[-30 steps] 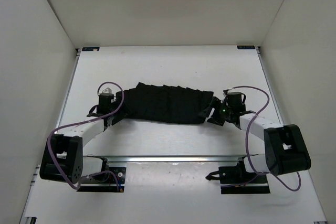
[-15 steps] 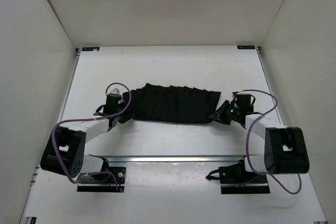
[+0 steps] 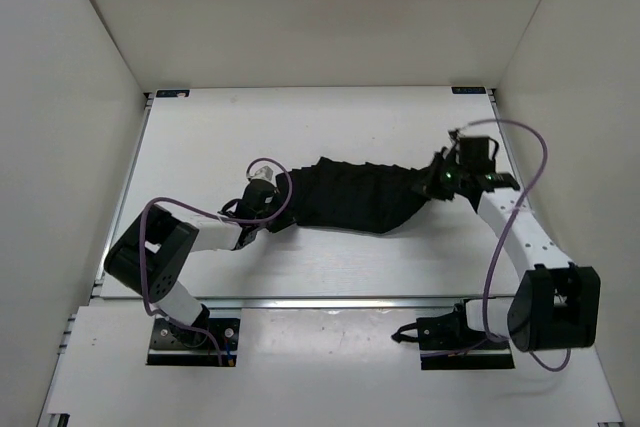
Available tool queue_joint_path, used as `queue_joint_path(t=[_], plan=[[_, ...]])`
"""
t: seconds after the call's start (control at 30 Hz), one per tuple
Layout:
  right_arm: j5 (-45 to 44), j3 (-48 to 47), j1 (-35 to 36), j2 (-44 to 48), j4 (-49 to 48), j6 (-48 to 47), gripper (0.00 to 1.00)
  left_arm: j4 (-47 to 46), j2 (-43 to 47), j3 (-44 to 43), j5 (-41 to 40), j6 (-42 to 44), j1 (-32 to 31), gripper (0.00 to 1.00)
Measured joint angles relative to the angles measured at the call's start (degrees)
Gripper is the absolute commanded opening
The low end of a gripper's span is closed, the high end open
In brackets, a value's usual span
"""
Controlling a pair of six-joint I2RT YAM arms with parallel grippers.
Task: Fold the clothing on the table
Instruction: Fold the skirt
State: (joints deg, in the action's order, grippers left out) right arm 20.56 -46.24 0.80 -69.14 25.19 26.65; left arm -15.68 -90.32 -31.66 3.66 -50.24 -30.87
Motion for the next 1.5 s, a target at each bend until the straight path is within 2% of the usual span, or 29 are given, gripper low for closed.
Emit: queue_joint_path(t=[0.2, 0.33, 0.6, 0.87, 0.9, 0.93, 0.97, 1.0, 1.07, 1.1, 1.13, 1.23, 1.37, 1.4, 1.5], plan=[[-3.0, -21.8, 14.9, -10.7, 4.2, -4.5, 0.0, -2.8, -1.1, 0.3, 0.2, -1.7, -0.6, 0.0], [-3.2, -29.5, 23.6, -18.4, 4.1, -4.6, 0.0, -3.4, -0.9, 0.9, 0.2, -2.1, -0.3, 0.0], [-1.2, -37.2, 36.3, -35.1, 2.5, -3.6, 0.0, -3.7, 0.4, 2.3, 0.2, -2.2, 0.4, 0.0], [4.5, -39.5, 39.7, -45.4, 1.0, -2.9, 0.0, -4.1, 1.7, 3.9, 0.2, -2.0, 0.7, 0.0], [5.5, -40.0, 39.6, -46.5, 1.1, -2.9, 0.08, -4.3, 1.7, 4.0, 0.2, -2.0, 0.8, 0.01], [6.2, -40.6, 39.5, -47.5, 1.2, -2.9, 0.17, -4.5, 1.8, 4.2, 0.2, -2.0, 0.8, 0.13], [7.1, -41.1, 39.5, -48.3, 1.4, -3.0, 0.41, -5.0, 1.8, 4.5, 0.3, -1.9, 1.1, 0.31], [7.8, -41.4, 39.5, -48.6, 1.6, -2.8, 0.5, -5.5, 2.0, 5.0, 0.7, -1.8, 1.3, 0.35], [9.2, -41.9, 39.5, -48.5, 1.7, -3.5, 0.59, -6.1, 2.7, 5.8, 1.9, -2.5, 2.1, 0.4], [9.8, -42.1, 39.6, -48.2, 1.4, -3.8, 0.68, -5.9, 3.2, 6.0, 2.0, -2.4, 2.4, 0.42], [10.1, -42.1, 39.6, -47.5, 1.2, -3.9, 0.72, -5.3, 3.8, 6.1, 2.2, -2.3, 2.6, 0.47], [9.7, -39.8, 39.6, -42.1, -0.1, -3.8, 0.97, -3.4, 6.9, 7.3, 2.7, -2.0, 3.3, 0.57], [8.4, -32.1, 37.9, -27.2, -2.4, -3.5, 1.0, -1.4, 15.6, 13.2, 5.9, -2.1, 6.3, 0.76], [8.3, -29.9, 36.7, -22.8, -3.4, -3.3, 0.99, 0.2, 18.2, 14.2, 6.7, -1.7, 7.3, 0.99], [7.3, -23.2, 31.1, -11.6, -5.3, -2.8, 0.99, 5.9, 26.2, 15.0, 9.8, 0.5, 11.0, 0.99]])
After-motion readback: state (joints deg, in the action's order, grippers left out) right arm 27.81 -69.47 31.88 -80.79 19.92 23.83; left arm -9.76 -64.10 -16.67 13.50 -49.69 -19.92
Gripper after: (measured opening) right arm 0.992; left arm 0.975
